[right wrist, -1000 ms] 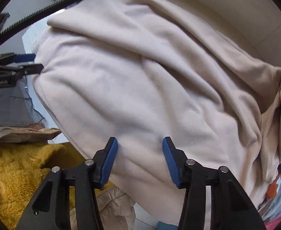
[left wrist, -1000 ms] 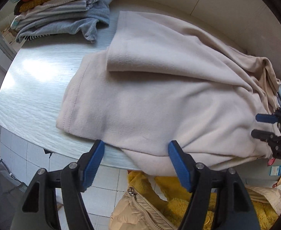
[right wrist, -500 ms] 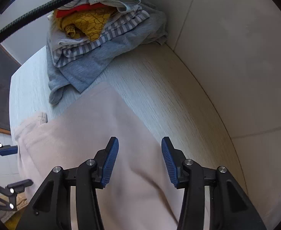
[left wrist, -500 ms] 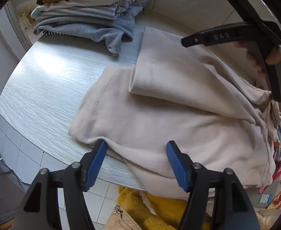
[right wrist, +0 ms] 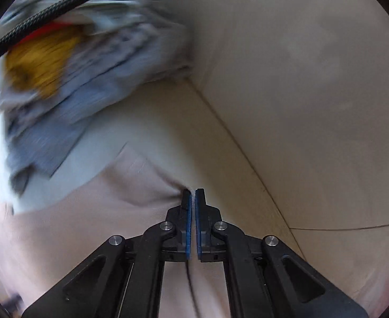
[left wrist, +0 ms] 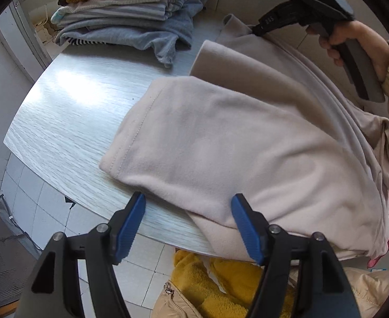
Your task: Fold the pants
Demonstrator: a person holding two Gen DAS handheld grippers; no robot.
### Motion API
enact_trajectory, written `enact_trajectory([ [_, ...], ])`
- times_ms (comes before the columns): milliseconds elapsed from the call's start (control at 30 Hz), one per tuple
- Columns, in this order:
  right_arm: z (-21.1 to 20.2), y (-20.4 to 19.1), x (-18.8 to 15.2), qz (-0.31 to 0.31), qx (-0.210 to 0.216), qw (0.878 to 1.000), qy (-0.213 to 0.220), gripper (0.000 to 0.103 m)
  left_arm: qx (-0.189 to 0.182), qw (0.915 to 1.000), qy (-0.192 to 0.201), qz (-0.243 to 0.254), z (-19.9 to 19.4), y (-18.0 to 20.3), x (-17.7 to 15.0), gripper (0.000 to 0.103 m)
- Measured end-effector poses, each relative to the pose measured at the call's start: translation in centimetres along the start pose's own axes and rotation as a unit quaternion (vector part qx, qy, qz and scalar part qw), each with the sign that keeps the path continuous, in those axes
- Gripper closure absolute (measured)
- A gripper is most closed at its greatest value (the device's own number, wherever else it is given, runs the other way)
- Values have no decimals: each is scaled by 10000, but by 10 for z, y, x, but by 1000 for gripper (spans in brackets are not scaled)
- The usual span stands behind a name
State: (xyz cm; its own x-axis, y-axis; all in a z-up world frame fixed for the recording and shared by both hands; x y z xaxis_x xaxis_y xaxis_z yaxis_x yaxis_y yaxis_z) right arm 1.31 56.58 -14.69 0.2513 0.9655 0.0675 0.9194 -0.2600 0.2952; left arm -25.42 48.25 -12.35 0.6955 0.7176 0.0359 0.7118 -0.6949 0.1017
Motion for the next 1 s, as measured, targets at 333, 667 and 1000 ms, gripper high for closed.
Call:
enact_trajectory([
  [333, -27, 33, -2, 734, -319, 9958, 439, 96, -225, 9996, -14, -186, -3, -14, -7, 45],
  [667, -90, 10, -94, 892, 700, 9933, 237, 83, -670, 9954, 522, -435, -24, -33, 60, 44],
  [1000, -115, -133, -167, -340, 1890, 9813, 124, 73, -355, 9933, 493, -979, -27, -87, 35, 44],
])
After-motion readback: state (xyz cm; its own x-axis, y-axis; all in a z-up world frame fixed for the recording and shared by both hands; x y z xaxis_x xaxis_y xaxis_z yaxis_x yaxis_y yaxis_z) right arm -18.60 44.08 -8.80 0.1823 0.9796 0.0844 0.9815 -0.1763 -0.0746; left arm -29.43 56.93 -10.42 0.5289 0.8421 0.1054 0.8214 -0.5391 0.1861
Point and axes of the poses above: each gripper's, at about its wrist camera, not at the fingertips, and z roughly the way its jaws point, y to its right, x to its top, the point moved 5 cm from there along z, roughly the way its jaws point, and after that the axes turned 11 degrees about -y, right-handed, at the moved point
